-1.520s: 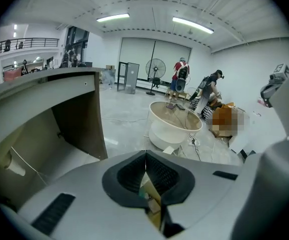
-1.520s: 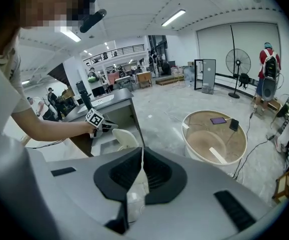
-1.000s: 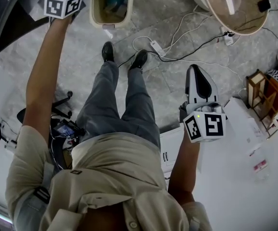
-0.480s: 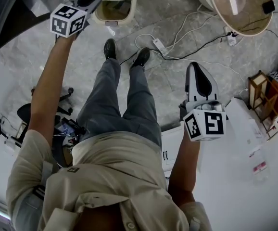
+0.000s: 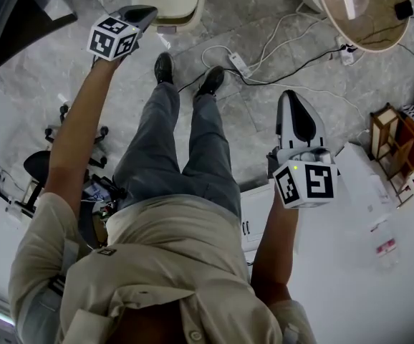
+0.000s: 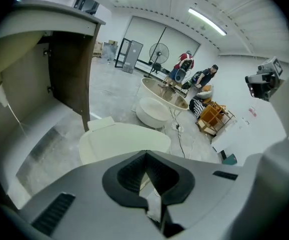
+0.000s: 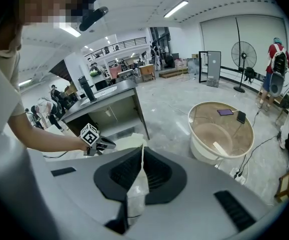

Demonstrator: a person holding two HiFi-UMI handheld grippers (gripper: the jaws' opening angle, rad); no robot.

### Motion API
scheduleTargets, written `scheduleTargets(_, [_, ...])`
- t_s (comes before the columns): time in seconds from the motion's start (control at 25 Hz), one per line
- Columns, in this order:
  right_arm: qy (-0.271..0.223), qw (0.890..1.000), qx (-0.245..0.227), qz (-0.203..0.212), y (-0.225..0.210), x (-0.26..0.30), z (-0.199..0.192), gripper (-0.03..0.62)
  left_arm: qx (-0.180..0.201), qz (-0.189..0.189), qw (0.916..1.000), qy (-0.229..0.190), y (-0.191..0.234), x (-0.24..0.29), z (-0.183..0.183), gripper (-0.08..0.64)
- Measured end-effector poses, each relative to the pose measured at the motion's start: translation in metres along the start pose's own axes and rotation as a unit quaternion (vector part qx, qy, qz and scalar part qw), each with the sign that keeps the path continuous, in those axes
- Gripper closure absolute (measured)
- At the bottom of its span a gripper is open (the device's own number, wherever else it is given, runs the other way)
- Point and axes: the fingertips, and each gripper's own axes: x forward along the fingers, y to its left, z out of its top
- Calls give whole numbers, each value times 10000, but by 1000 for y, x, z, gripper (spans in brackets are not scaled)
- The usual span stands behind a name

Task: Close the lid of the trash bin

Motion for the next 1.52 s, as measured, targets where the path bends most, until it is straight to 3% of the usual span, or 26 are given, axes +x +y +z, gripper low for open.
scheduleTargets(0.72, [269, 9996, -88, 21, 3, 13, -21, 565, -322, -88, 9961, 822, 11, 60, -81, 545])
scheduleTargets(1.2, [431, 9991, 20, 17, -7, 27, -40, 565, -391, -76, 9924, 1163, 25, 92, -105, 545])
scheduleTargets(1.52, [468, 9989, 66, 12, -10, 35, -45, 565, -210, -350, 9903, 1328, 24, 107, -114, 546])
